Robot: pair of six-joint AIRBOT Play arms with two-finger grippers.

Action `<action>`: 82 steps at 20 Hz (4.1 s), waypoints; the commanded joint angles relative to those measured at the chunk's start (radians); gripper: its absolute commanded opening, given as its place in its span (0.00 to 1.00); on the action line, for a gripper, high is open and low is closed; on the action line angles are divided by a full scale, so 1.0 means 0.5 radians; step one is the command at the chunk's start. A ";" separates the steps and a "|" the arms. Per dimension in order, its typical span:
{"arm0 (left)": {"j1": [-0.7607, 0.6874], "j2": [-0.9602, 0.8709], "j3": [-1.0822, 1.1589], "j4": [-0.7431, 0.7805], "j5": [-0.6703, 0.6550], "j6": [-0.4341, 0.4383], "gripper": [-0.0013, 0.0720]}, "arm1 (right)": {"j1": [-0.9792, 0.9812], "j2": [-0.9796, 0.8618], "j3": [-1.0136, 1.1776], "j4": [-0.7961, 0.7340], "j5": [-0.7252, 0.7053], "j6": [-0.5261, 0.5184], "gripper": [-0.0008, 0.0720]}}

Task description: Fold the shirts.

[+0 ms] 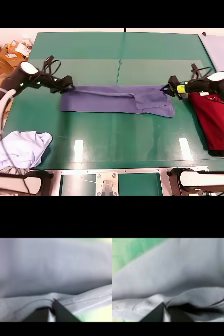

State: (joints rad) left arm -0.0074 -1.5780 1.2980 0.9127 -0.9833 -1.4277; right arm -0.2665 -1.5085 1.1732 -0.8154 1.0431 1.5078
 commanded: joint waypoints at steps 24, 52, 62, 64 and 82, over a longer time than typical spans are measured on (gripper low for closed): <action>-0.036 -0.348 0.710 -0.073 -0.655 -0.126 0.04 | -0.067 -0.797 0.816 0.091 0.866 -0.774 0.19; -0.596 -0.771 1.611 1.077 -1.559 -0.255 0.04 | 0.455 -0.012 1.087 0.231 1.016 -0.249 0.04; 0.050 -0.591 1.611 1.069 -1.530 -0.230 0.04 | 1.904 -0.790 1.131 0.651 -0.862 -0.040 0.20; 0.097 -0.591 1.611 1.010 -1.529 -0.217 0.04 | 2.029 -1.033 1.282 0.925 -0.986 -0.160 0.63; 0.133 -0.591 1.611 0.987 -1.522 -0.181 0.04 | 0.571 -0.430 0.213 0.184 0.127 -0.181 0.85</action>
State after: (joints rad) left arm 0.0578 -1.8736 2.1021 1.4052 -1.7401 -1.5177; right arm 0.0437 -1.7294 1.4441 -0.7712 1.1923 1.4769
